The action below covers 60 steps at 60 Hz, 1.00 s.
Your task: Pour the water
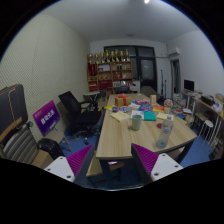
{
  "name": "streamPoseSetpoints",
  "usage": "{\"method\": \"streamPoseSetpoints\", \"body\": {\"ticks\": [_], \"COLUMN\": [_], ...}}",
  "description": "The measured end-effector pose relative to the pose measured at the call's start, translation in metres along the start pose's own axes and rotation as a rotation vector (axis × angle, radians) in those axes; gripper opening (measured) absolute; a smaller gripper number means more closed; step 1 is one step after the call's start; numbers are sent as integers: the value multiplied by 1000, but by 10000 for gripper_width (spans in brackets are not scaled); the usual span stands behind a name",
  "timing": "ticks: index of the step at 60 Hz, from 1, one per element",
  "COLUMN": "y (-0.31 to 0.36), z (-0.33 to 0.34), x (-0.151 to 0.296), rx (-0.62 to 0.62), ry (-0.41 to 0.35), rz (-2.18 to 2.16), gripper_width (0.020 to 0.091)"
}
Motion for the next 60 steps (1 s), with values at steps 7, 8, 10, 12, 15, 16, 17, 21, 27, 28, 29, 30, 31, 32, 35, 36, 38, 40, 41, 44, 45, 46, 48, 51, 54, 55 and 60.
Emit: {"method": "streamPoseSetpoints", "body": {"ticks": [7, 8, 10, 12, 15, 16, 17, 21, 27, 28, 29, 30, 31, 32, 35, 36, 38, 40, 41, 44, 45, 46, 48, 51, 54, 55, 60], "y": [-16, -23, -25, -34, -53, -61, -70, -112, -170, -178, -185, -191, -199, -206, -227, -233, -245, -257, -263, -276, -279, -281, -283, -286, -288, -288, -289], "z": [-6, -10, -10, -13, -19, -21, -25, -45, -91, -100, -109, -118, -127, -136, -161, -169, -185, -201, -208, -230, -237, -243, -255, -270, -283, -288, -311], "x": [-4, -2, -5, -5, -8, -9, -10, -16, -25, -25, -25, -25, -24, -23, -20, -18, -18, -20, -22, -31, -35, -37, -42, -48, -51, -53, -54], "rx": [-25, -28, -36, -41, -62, -74, -87, -151, -202, -203, -202, -202, -205, -212, -228, -227, -226, -235, -239, -234, -227, -217, -200, -176, -153, -145, -119], "ry": [-19, -28, -46, -61, -75, -81, -87, -99, -113, -115, -118, -122, -126, -129, -142, -150, -166, -173, -172, -153, -147, -143, -135, -133, -143, -143, -154], "rz": [20, 15, 0, -11, -16, -14, -12, -5, -2, 2, 7, 11, 14, 13, 0, -4, -7, -11, -14, -28, -32, -35, -42, -49, -48, -45, -30], "gripper_width": [804, 803, 799, 798, 799, 797, 799, 798, 802, 809, 813, 814, 813, 813, 807, 805, 803, 799, 804, 816, 813, 812, 811, 809, 814, 812, 814]}}
Point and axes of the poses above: the point between the fingertips, and its own axes, seen from behind it with the camera up: y to the left, x up, z backward, against the way the camera looks, the point moved 5 cm from there along z, backward, against the way the camera looks, and after that the axes turned 7 degrees about -x, right-handed, at the moved point
